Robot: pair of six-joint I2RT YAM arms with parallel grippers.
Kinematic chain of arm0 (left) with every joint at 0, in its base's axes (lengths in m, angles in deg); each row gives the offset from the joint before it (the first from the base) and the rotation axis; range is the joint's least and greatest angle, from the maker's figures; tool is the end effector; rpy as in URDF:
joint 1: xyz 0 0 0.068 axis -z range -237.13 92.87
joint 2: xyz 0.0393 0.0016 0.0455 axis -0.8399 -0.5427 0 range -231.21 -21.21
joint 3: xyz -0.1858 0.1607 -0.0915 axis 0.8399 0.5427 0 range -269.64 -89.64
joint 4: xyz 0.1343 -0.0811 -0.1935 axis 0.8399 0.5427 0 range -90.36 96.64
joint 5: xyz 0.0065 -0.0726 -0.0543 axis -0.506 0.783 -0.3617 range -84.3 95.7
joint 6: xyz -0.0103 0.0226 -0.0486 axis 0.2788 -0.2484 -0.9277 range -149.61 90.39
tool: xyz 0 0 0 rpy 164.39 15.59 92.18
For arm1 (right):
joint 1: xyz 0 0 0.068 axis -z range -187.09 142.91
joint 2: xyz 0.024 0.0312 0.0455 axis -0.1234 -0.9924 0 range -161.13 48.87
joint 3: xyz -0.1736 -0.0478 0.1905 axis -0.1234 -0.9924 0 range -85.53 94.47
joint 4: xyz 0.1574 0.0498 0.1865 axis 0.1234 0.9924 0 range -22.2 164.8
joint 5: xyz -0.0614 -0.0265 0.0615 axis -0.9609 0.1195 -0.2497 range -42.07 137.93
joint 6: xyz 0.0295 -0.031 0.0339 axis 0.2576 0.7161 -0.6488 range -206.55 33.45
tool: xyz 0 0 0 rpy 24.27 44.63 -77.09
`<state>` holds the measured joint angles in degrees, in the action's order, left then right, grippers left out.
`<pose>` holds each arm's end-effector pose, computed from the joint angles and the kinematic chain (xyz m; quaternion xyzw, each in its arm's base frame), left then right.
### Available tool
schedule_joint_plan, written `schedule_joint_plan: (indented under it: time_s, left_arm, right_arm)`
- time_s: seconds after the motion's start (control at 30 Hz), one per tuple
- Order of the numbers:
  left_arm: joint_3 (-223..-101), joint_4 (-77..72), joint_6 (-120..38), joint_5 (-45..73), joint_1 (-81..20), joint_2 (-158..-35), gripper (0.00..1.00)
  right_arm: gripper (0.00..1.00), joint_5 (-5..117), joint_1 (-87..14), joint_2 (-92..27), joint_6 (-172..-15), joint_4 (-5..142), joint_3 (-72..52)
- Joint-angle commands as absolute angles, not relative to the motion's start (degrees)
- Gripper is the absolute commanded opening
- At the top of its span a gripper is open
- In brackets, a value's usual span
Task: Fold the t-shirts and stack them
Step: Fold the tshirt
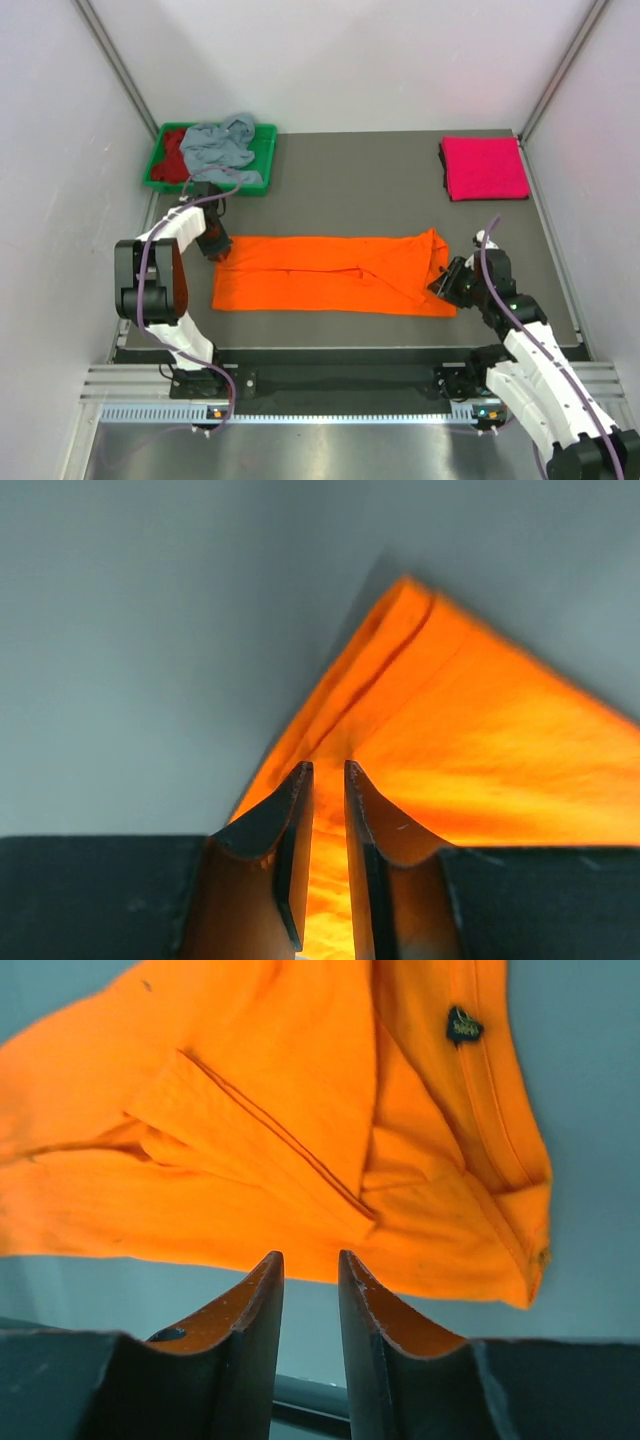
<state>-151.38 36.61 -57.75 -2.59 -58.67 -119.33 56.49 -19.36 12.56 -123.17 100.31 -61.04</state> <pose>0.3092 0.0134 0.1692 -0.2629 0.9513 0.0364 0.1570 0.1298 0.0339 0.1976 0.1655 0.9045 0.2227 0.3238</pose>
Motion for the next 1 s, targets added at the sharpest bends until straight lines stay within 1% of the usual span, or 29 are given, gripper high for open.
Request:
schedule_joint_plan:
  time_s: [0.0,0.17,0.27,0.37,0.47,0.57,0.67,0.8,0.93,0.97]
  left_arm:
    - [-156.35,37.0,-57.56,-5.47,-59.06,-117.89,0.24]
    - [-159.78,35.51,-58.52,1.47,-58.97,-118.67,0.25]
    - [-159.78,33.92,-58.79,3.06,-58.89,-121.04,0.25]
    - [-160.13,33.66,-58.88,2.1,-58.89,-124.64,0.25]
    - [-160.39,34.62,-58.44,0.44,-58.98,-127.9,0.25]
    - [-161.88,36.72,-58.61,-2.9,-59.06,-130.62,0.25]
    - [-164.17,37.96,-58.01,-4.49,-58.98,-129.24,0.24]
    - [-165.93,37.7,-56.42,-4.41,-58.8,-123.87,0.26]
    - [-166.2,35.43,-54.92,4.27,-57.31,-118.69,0.28]
    - [-165.59,34.11,-55.01,12.04,-57.31,-117.11,0.29]
  right_arm:
    - [0.29,55.49,-19.83,10.47,-123.72,98.31,-56.62]
    - [0.26,57.68,-19.83,2.04,-123.2,89.26,-56.0]
    - [0.24,59.8,-19.92,-4.38,-122.76,85.91,-54.77]
    - [0.24,58.92,-20.01,-8.86,-121.97,82.83,-55.21]
    - [0.24,53.57,-19.57,-13.61,-119.08,83.18,-54.07]
    - [0.25,52.94,-19.39,-18.44,-117.4,82.74,-53.1]
    - [0.26,53.3,-19.3,-21.87,-117.22,82.91,-51.96]
    - [0.26,51.28,-19.3,-21.27,-117.22,86.16,-49.59]
    - [0.29,50.48,-19.3,-20.91,-115.73,87.49,-46.87]
    - [0.3,50.83,-19.04,-21.35,-114.86,87.31,-45.99]
